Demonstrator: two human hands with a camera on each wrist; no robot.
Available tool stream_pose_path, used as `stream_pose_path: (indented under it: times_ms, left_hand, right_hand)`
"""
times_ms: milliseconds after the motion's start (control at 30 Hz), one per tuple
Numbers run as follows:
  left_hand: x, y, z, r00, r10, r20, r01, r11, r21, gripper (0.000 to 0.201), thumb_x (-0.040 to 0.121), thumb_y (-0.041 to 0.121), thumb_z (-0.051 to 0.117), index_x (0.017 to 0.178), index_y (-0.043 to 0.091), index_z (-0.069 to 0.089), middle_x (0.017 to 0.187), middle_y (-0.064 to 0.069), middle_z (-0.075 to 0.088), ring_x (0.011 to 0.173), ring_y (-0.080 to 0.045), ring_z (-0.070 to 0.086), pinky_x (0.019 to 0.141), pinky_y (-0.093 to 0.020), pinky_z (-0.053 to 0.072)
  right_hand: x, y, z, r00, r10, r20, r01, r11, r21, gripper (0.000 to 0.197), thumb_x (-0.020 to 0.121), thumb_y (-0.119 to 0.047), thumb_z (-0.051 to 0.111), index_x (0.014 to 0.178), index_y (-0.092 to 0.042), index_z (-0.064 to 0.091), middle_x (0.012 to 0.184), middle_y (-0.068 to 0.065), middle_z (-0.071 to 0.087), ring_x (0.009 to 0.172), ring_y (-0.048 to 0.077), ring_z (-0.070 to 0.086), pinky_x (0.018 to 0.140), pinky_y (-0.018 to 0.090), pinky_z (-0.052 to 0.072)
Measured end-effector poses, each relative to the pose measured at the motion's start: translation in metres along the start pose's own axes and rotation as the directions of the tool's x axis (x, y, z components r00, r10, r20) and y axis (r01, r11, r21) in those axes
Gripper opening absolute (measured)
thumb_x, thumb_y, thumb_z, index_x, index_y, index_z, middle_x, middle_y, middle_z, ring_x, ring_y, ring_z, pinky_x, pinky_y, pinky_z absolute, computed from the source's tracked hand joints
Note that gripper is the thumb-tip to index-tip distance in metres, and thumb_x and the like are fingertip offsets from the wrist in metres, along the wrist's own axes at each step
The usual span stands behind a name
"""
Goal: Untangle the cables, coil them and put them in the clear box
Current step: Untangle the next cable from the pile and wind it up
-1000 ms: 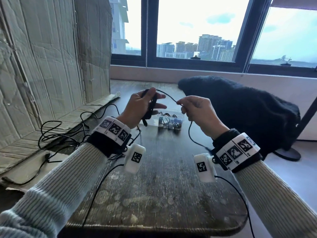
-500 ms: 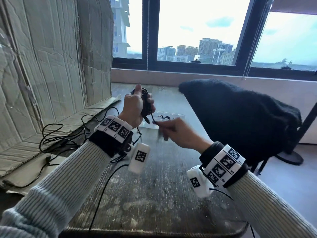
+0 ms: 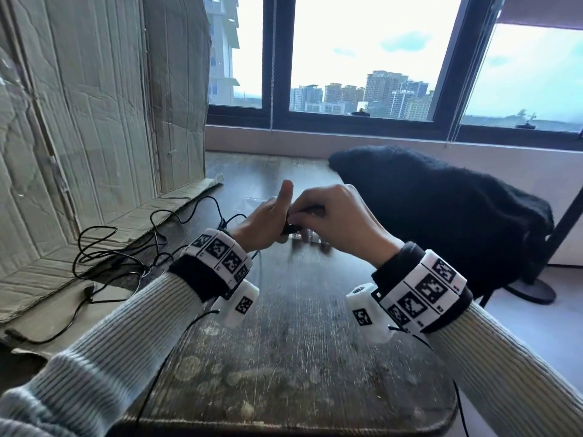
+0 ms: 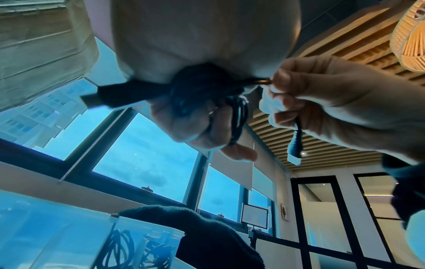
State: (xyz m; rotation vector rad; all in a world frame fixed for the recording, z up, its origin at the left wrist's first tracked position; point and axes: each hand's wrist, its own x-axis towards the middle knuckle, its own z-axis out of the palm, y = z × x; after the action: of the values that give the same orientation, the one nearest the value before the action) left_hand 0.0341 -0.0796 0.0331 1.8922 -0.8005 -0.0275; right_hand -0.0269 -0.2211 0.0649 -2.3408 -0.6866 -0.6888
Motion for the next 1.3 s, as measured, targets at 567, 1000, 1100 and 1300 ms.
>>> stream_pose_path:
  times_ms: [567, 1000, 1100, 1300]
  left_hand:
    - [-0.005, 0.006, 0.001, 0.996, 0.055, -0.067, -0.078, 0.906, -0.417, 0.058, 0.090, 0.050, 0.045, 0.137, 0.018, 0.035, 0.058, -0.011, 0.060, 0.034, -0.012, 0.038, 0.039, -0.020, 0.029]
    - [0.010, 0.012, 0.003, 0.956, -0.173, -0.237, 0.020, 0.845, -0.535, 0.021, 0.099, 0.022, 0.049, 0.099, 0.004, 0.060, 0.087, -0.009, 0.054, 0.055, -0.013, 0.054, 0.041, -0.021, 0.042]
    - [0.013, 0.013, 0.005, 0.928, -0.197, -0.315, -0.003, 0.844, -0.537, 0.022, 0.100, 0.024, 0.046, 0.096, 0.007, 0.060, 0.079, -0.006, 0.054, 0.056, -0.012, 0.055, 0.042, -0.022, 0.043]
    - [0.017, 0.015, 0.005, 0.910, -0.252, -0.330, -0.011, 0.780, -0.625, 0.024, 0.101, 0.026, 0.043, 0.092, 0.010, 0.059, 0.075, -0.006, 0.057, 0.058, -0.016, 0.054, 0.048, -0.026, 0.046]
  right_hand:
    - [0.002, 0.039, -0.010, 0.926, 0.376, 0.039, -0.353, 0.823, 0.446, 0.010, 0.089, -0.008, 0.065, 0.094, -0.008, 0.074, 0.052, -0.007, 0.054, 0.042, 0.003, 0.039, 0.043, 0.017, 0.031]
    - [-0.003, 0.041, 0.004, 0.900, 0.418, -0.127, -0.279, 0.774, 0.568, 0.011, 0.080, -0.008, 0.075, 0.091, -0.011, 0.075, 0.066, -0.001, 0.073, 0.063, 0.009, 0.069, 0.059, 0.015, 0.047]
    - [-0.002, 0.033, 0.009, 0.895, 0.428, -0.127, -0.274, 0.750, 0.603, 0.015, 0.081, -0.007, 0.074, 0.096, -0.010, 0.074, 0.075, 0.006, 0.074, 0.068, 0.011, 0.070, 0.069, 0.020, 0.053]
    - [0.002, 0.025, 0.017, 0.915, 0.385, -0.117, -0.231, 0.741, 0.630, 0.021, 0.088, 0.001, 0.063, 0.106, -0.006, 0.072, 0.100, 0.008, 0.068, 0.080, 0.020, 0.071, 0.082, 0.029, 0.057]
